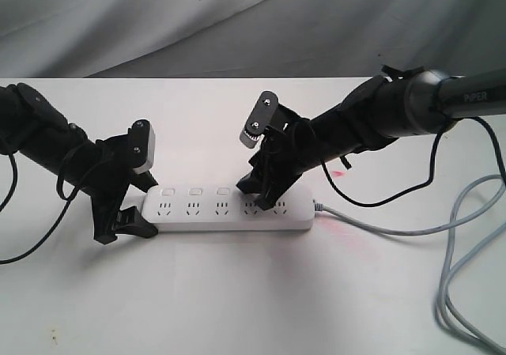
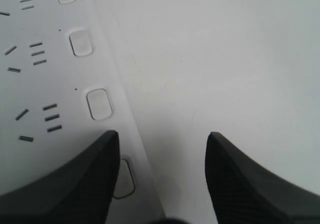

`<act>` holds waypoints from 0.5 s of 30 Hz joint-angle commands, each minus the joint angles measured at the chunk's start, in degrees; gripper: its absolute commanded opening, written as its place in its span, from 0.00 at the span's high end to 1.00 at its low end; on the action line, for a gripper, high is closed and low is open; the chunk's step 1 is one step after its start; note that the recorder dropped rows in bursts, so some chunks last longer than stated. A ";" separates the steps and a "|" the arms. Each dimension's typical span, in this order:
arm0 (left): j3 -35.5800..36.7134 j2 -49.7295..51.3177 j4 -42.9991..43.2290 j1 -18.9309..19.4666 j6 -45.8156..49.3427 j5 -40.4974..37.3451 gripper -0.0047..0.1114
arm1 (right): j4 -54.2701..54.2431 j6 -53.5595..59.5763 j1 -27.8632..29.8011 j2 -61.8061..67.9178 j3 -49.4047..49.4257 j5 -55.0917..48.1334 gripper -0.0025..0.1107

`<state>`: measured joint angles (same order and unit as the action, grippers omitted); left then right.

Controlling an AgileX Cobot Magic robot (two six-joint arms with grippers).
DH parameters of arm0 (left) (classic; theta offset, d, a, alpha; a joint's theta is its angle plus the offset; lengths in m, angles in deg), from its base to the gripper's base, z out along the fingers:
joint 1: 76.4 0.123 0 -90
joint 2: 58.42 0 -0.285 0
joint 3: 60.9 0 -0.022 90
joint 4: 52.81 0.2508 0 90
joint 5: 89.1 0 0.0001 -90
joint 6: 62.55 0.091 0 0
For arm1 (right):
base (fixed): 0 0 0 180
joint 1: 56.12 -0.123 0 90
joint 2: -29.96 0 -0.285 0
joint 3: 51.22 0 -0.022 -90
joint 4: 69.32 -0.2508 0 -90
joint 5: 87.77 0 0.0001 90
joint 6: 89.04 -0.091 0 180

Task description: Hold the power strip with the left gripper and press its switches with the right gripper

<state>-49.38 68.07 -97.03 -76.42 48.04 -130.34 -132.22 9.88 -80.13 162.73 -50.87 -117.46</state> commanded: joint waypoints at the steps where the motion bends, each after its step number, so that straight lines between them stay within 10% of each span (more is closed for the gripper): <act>1: 0.07 0.50 1.50 -0.24 0.85 2.24 0.42 | 4.96 0.84 0.10 2.20 1.08 0.57 0.54; 15: 0.07 0.50 1.50 -0.24 0.85 2.24 0.42 | 7.03 1.37 0.17 2.22 1.08 1.18 0.54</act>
<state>-49.38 68.07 -97.03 -76.42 48.04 -130.34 -130.77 9.88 -80.13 162.73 -50.99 -117.46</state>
